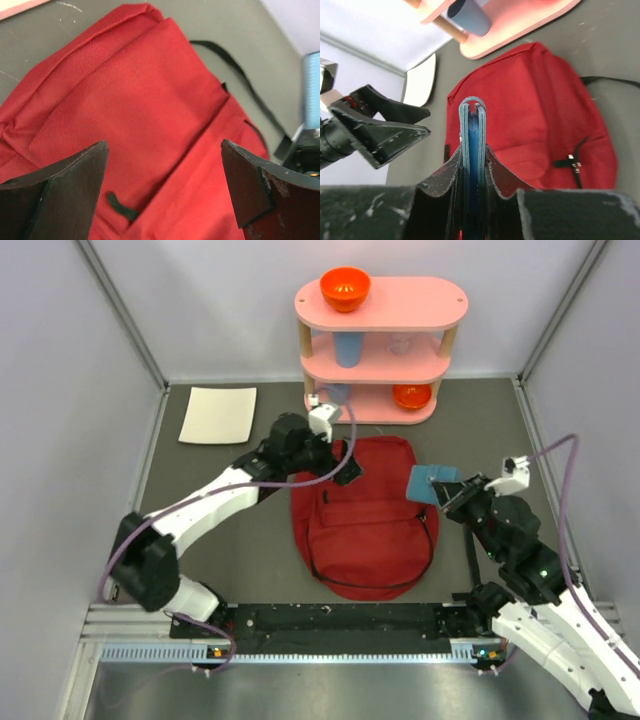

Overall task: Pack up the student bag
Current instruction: Place the personal item in the student bag.

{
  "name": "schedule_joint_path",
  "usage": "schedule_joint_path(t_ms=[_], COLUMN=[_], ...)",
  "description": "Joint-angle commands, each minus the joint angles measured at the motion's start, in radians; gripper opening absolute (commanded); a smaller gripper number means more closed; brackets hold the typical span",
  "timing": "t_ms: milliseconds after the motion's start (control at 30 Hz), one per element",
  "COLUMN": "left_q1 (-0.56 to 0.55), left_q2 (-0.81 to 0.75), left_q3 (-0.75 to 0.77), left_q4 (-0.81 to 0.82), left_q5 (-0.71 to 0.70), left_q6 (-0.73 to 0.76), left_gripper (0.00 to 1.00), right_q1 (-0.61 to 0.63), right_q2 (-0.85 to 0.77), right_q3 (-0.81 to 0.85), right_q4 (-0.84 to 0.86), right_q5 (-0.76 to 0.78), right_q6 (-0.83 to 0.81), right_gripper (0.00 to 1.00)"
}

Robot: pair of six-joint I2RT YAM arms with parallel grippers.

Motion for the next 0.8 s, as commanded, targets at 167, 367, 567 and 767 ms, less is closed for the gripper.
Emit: schedule_joint_path(t_ms=[167,367,567,767], left_q1=[-0.083,-0.143,-0.203,-0.255], left_q2=[0.315,0.354,0.380,0.339], left_q3=[0.290,0.292,0.280,0.241], left_q4=[-0.316,-0.368,-0.433,-0.431], left_q5=[-0.104,-0.118,-0.147,-0.103], left_q6=[0.323,0.432,0.489,0.503], left_gripper=[0.85,0.86,0.86,0.86], right_q1=[-0.005,-0.005,-0.005,-0.005], right_q2=[-0.099,-0.070,-0.053,-0.053], right_q3=[0.049,0.040,0.035,0.022], right_q4=[-0.149,-0.149,-0.149,-0.149], right_q5=[0.217,0.204,0.192,0.189], right_q6=[-0.058,-0.029,-0.020,-0.002], right_gripper=[0.02,0.03,0.03,0.05])
